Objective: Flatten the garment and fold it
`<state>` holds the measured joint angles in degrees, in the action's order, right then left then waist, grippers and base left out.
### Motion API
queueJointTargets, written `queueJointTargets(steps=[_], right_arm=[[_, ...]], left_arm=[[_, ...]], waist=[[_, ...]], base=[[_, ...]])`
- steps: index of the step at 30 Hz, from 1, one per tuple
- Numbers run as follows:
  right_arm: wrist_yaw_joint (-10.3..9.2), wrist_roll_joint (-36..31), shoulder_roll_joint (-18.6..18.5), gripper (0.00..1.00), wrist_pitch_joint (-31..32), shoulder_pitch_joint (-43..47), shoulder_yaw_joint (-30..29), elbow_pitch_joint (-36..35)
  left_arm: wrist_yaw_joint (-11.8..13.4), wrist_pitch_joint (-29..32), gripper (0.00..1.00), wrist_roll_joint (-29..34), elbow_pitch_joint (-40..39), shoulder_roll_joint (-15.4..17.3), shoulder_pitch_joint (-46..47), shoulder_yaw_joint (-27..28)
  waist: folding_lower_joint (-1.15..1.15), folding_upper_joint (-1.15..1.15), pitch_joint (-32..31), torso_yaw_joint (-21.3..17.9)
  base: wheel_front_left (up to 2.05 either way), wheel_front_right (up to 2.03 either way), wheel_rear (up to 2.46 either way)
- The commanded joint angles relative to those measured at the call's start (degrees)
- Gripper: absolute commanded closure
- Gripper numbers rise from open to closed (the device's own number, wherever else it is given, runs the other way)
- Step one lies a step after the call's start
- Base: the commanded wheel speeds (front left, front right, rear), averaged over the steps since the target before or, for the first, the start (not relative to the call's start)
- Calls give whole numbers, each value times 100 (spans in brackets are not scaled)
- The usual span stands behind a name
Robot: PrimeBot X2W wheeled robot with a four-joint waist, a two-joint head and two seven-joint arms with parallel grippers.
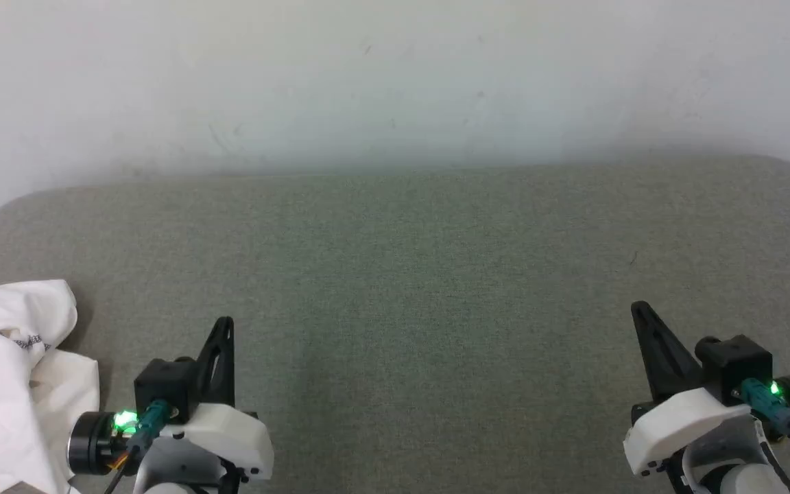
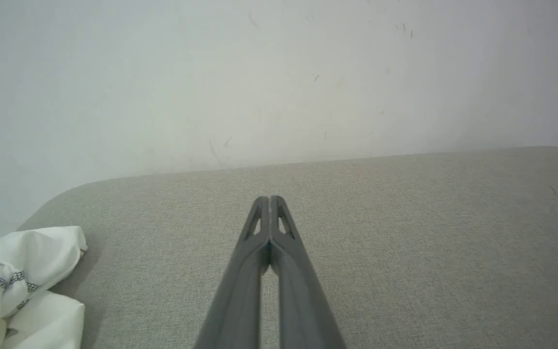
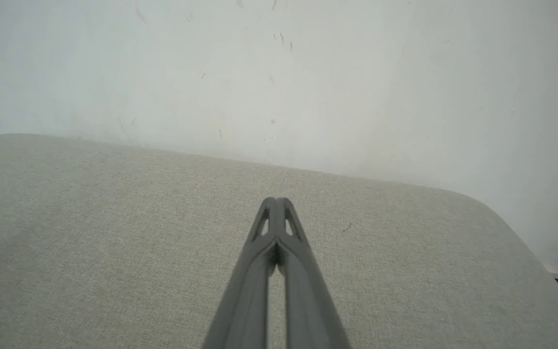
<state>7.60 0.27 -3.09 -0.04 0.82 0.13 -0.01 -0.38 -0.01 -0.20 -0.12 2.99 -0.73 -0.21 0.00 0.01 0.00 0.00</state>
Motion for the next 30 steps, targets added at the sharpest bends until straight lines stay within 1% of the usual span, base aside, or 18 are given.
queueJointTargets(steps=[1,25,26,30], right_arm=[[-11,-27,22,100,4,-82,-13,1],[-11,-27,22,100,4,-82,-13,1],[0,0,0,0,0,-1,0,0],[1,17,-3,0,-20,6,0,8]], left_arm=[[38,1,100,20,12,-12,73,21],[38,1,100,20,12,-12,73,21],[0,0,0,0,0,0,0,0],[-6,-22,0,-19,11,1,3,-22]], waist=[[0,-1,0,0],[0,-1,0,0],[0,-1,0,0],[0,-1,1,-3]], base=[[0,0,0],[0,0,0],[0,0,0],[0,0,0]])
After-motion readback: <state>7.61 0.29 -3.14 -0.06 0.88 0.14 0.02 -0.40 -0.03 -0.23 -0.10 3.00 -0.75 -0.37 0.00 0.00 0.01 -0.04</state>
